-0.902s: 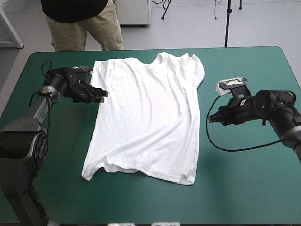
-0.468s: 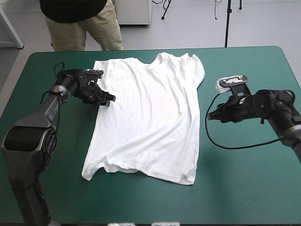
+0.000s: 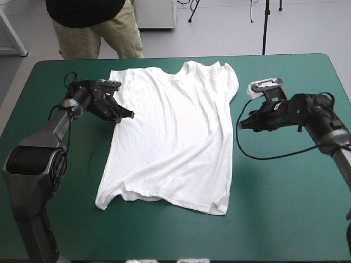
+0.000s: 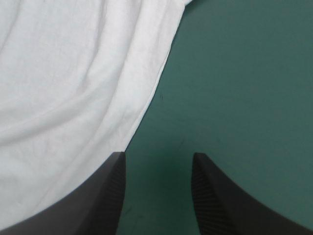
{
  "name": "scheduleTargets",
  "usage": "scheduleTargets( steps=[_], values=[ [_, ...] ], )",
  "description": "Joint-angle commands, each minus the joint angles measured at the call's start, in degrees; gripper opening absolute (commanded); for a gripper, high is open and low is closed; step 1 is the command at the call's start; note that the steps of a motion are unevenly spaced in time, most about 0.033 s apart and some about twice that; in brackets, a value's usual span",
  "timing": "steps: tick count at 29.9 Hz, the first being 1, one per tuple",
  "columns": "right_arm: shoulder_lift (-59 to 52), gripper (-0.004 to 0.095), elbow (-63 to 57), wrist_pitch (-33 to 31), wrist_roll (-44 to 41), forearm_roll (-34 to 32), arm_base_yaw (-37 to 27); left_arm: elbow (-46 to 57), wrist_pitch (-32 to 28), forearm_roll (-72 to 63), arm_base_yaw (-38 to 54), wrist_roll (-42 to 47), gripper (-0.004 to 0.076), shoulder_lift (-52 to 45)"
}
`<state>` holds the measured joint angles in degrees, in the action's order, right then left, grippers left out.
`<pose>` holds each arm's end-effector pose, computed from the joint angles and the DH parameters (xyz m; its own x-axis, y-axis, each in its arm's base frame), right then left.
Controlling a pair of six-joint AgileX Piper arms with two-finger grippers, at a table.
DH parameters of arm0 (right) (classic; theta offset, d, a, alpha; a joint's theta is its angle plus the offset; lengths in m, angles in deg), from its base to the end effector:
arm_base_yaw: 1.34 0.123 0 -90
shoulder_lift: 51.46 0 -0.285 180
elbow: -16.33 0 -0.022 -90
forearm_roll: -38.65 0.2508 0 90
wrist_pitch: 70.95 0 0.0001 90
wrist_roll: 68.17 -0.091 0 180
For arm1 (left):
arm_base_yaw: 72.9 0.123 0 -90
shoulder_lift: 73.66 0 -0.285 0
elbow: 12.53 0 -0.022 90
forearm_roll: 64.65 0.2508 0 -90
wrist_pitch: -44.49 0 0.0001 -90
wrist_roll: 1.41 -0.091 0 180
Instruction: Fold the cloth
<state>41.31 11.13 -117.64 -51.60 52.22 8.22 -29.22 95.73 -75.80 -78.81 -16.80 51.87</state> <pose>0.3110 0.0682 0.3222 -0.7572 -0.2522 -0.6025 -0.3603 0.9307 0.0632 0.4377 -0.0591 0.2104 -0.8997 0.2376 -0.3663 0.2880 0.9535 -0.0890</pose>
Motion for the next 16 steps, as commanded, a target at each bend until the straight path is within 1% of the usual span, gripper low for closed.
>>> scheduleTargets(
  steps=[1, 4, 8, 12, 16],
  values=[
    [4.18, 0.0455, 7.79, 0.72, 1.04, 0.53, -0.27, -0.28, 1.93, -2.41, -0.85, 0.34, -0.0009, -0.8],
    [10.58, 0.0455, 13.13, -0.25, 1.04, 0.7, -0.27, -0.28, 1.93, -2.41, -0.85, 0.34, -0.0009, -0.8],
    [17.66, 0.0455, 20.02, -1.35, 1.04, 3.31, -0.22, -0.28, 1.75, -2.41, -0.85, 0.34, -0.0009, -0.8],
    [24.61, 0.0455, 26.29, -3.08, 1.04, 3.51, 0.85, -0.28, 1.37, -2.41, -0.85, 0.5, -0.0009, -0.8],
    [30.16, 0.0455, 31.79, -3.25, 0.81, 3.11, 2.05, -0.28, 1.23, -2.39, -0.85, 0.52, -0.0009, -0.8]
  ],
)
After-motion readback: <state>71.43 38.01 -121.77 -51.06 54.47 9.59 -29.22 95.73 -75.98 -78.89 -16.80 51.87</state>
